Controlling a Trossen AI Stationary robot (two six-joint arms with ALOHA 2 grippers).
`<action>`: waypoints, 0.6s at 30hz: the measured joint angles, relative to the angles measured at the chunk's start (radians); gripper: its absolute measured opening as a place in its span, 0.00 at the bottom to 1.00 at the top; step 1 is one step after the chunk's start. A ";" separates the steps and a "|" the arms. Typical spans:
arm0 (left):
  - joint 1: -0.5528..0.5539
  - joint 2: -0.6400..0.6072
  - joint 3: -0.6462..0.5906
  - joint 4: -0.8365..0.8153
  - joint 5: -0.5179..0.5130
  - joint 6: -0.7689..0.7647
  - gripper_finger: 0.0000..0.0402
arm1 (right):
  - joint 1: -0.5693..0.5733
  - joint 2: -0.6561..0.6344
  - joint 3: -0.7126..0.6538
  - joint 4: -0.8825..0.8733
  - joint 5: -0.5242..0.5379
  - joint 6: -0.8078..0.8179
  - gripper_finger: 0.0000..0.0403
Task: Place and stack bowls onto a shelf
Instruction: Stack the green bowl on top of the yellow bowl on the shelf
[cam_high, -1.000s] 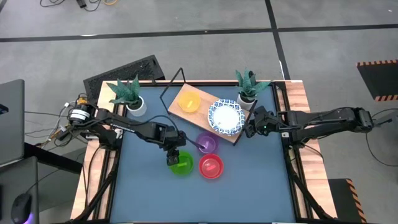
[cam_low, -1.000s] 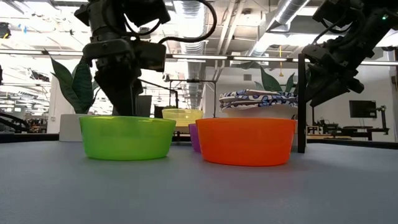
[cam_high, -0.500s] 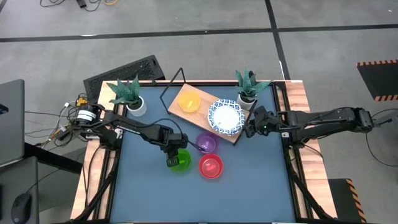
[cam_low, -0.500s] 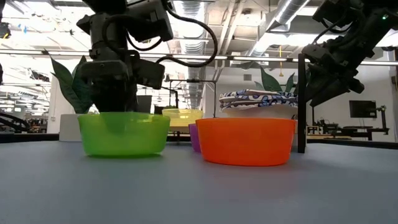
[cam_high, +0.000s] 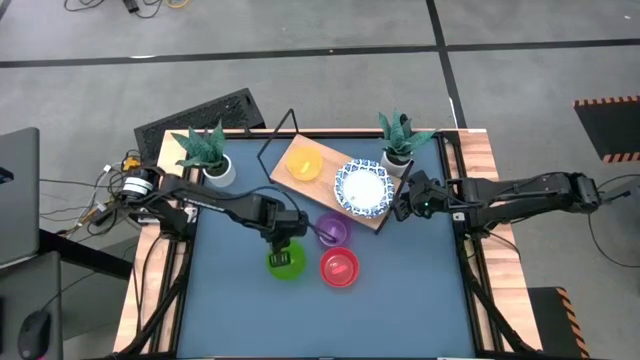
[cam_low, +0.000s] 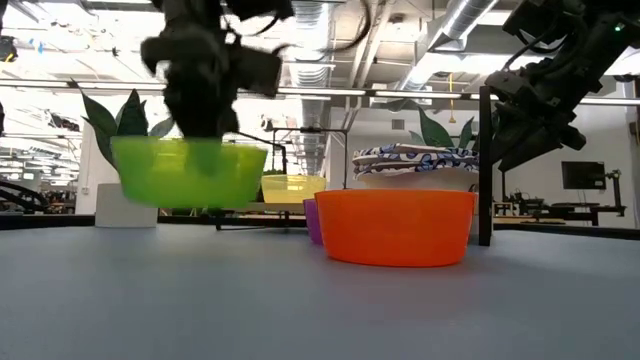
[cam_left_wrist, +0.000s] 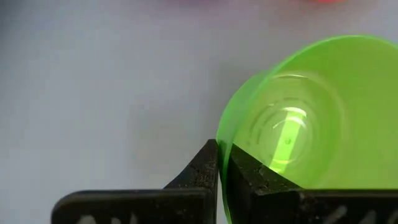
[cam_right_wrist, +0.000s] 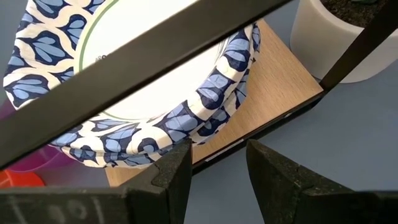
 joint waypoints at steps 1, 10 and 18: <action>0.003 0.000 0.033 -0.034 -0.007 0.028 0.00 | 0.000 0.000 0.000 0.000 0.000 0.001 0.44; 0.116 0.000 0.350 -0.247 -0.108 0.292 0.00 | 0.000 0.000 0.000 0.000 -0.011 0.002 0.44; 0.363 0.008 0.521 -0.253 -0.211 0.624 0.00 | -0.002 0.000 0.000 0.000 -0.012 -0.005 0.44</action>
